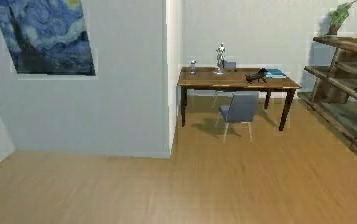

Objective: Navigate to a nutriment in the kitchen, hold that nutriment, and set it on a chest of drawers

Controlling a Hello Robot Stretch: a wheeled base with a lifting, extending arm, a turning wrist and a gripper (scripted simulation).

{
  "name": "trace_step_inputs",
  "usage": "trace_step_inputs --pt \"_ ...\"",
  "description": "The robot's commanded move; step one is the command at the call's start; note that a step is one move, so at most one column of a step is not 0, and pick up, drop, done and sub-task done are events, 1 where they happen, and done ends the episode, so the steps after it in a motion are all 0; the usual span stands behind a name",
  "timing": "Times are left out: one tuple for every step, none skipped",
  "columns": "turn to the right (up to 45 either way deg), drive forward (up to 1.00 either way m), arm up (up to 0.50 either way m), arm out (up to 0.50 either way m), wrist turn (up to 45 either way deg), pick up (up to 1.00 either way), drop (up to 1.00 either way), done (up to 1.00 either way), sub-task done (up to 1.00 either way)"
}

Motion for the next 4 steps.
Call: trace_step_inputs --pt "0.0 0.85 0.00 0.00 0.0 0.00 0.00 0.00 0.00" --pt "45.0 0.00 0.00 0.00 0.0 0.00 0.00 0.00 0.00" --pt "21.0 0.00 0.00 0.00 0.0 0.00 0.00 0.00 0.00" --pt "0.0 0.65 0.00 0.00 0.0 0.00 0.00 0.00 0.00"
